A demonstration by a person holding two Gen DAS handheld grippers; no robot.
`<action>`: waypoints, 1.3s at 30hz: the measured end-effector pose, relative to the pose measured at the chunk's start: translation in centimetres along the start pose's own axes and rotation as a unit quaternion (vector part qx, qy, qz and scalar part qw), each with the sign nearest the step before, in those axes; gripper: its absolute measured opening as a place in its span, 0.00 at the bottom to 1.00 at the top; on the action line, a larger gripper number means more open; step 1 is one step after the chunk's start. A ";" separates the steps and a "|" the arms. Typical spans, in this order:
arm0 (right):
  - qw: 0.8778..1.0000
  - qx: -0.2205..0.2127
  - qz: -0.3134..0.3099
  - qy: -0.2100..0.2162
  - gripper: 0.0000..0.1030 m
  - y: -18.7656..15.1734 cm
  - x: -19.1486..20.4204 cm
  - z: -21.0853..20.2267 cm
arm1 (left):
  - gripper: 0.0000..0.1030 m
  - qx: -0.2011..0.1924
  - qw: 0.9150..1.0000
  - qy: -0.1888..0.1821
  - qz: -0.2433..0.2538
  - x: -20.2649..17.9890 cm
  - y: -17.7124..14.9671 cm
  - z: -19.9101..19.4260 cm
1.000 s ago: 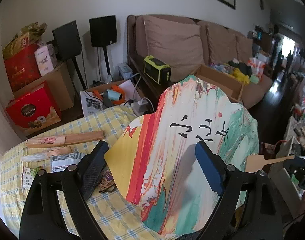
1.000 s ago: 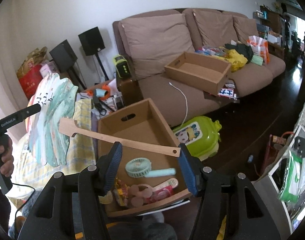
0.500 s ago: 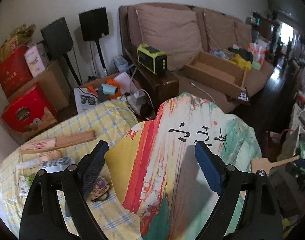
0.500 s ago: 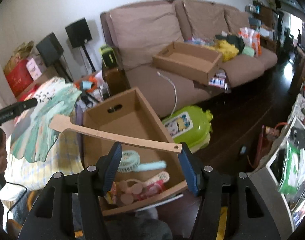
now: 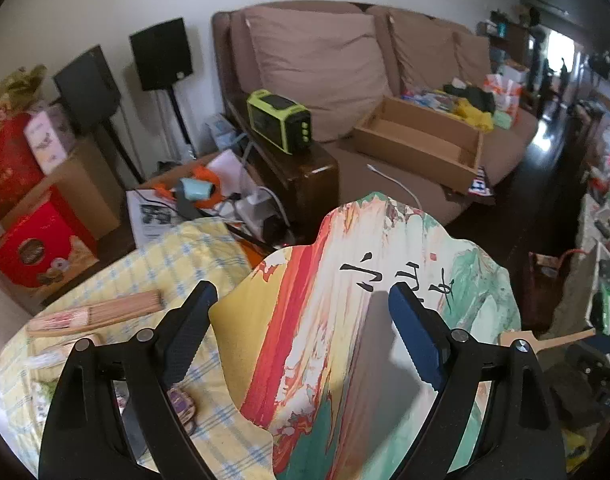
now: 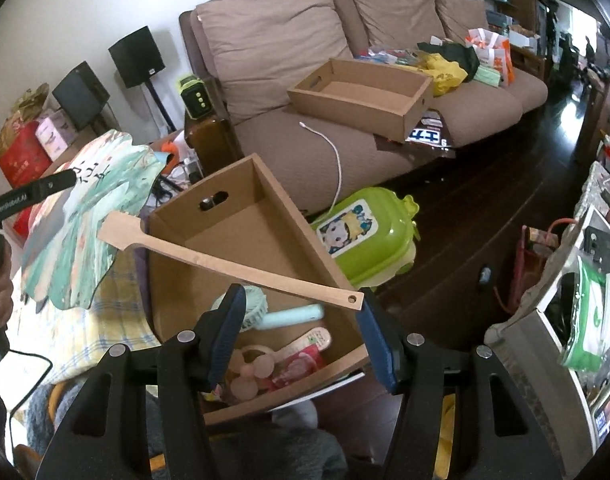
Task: Organize objects
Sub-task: 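Carry the painted fan and wooden spatula over the cardboard box with both grippers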
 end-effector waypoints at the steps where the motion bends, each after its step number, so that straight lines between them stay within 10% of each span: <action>1: 1.000 0.000 0.002 -0.002 0.57 0.0 -0.1 0.1 | 0.83 0.005 1.000 -0.002 0.000 0.1 0.0 0.5; 39: 0.998 0.042 0.040 0.008 0.57 -1.2 -2.0 2.7 | 0.83 0.038 0.999 0.010 0.001 -2.2 0.3 7.1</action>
Point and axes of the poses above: each gripper's, at about its wrist camera, not at the fingertips, and z roughly the way its jaws point, x to its left, y to its top, the point moved 2 cm from there along z, roughly the way its jaws point, and after that the axes turned 4 degrees about -x, right-handed, at the moved point
